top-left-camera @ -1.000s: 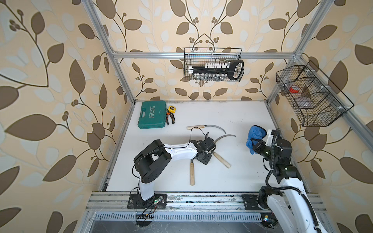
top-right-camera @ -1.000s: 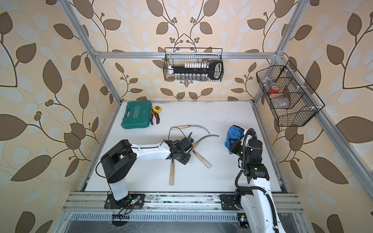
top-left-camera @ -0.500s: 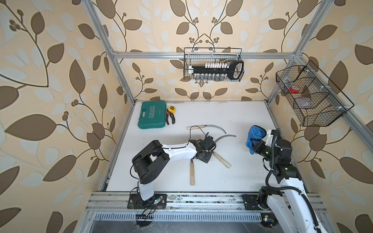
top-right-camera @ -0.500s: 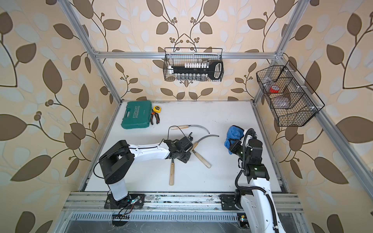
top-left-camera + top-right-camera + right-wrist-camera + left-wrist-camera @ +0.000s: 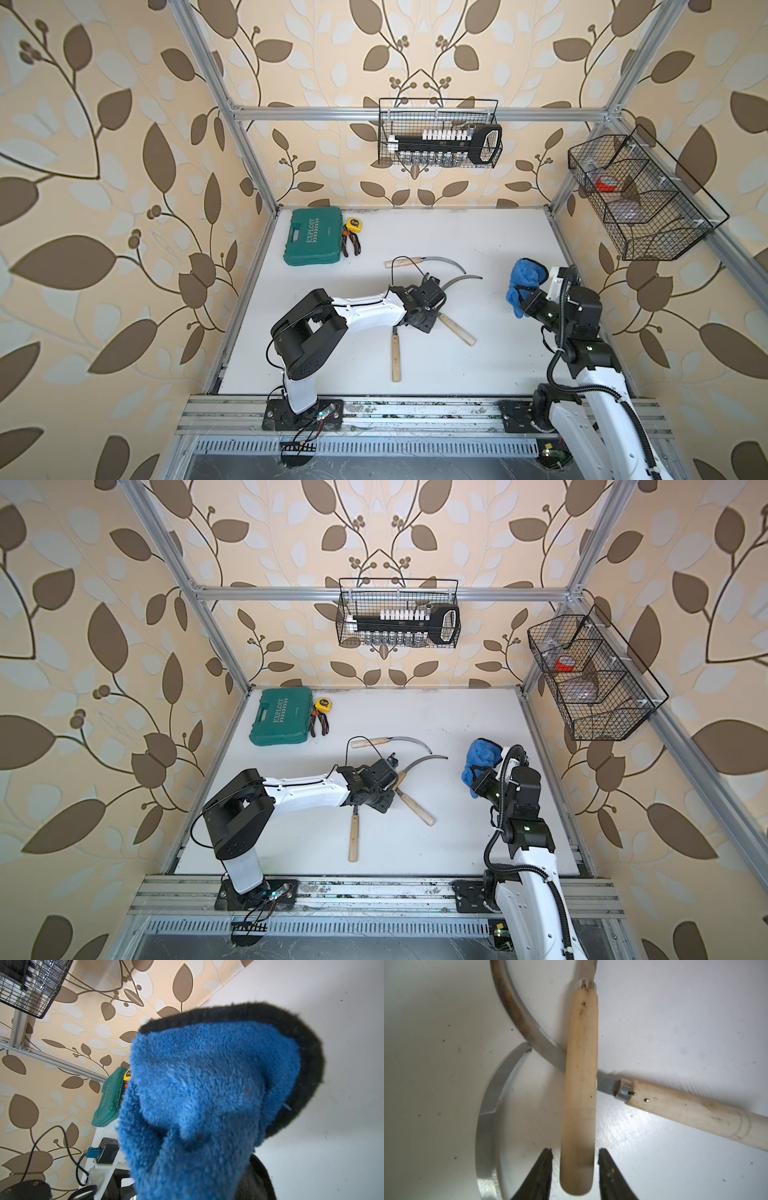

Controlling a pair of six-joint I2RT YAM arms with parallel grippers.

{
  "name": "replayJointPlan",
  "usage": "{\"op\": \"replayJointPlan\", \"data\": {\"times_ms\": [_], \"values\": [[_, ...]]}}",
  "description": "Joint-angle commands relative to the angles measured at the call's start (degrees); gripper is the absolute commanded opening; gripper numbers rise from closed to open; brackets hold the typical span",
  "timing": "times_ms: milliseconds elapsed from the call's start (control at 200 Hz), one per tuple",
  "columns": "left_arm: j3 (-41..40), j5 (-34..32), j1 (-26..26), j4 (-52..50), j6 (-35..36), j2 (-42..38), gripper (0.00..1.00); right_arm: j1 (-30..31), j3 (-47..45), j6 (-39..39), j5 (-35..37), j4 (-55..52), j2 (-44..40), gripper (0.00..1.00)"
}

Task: Wipe small sickles with rags
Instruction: Adjust the small sickle at the center of the board.

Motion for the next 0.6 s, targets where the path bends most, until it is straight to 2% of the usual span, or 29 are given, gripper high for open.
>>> {"op": "replayJointPlan", "data": {"times_ms": [0, 395, 595], "values": [[1.37, -0.83, -0.42, -0.43, -0.39, -1.66, 0.44, -0.12, -0.68, 0.06, -1.08, 0.2, -0.87, 0.0], [1.41, -0.64, -0.25, -0.02, -0.5, -0.04, 0.36, -0.11, -0.8, 0.06, -1.08, 0.0, -1.16, 0.0], [0.93, -0.25, 0.02, 0.21, -0.53, 0.1, 0.38, -0.12, -0.77, 0.06, -1.17, 0.14, -1.17, 0.0]]}}
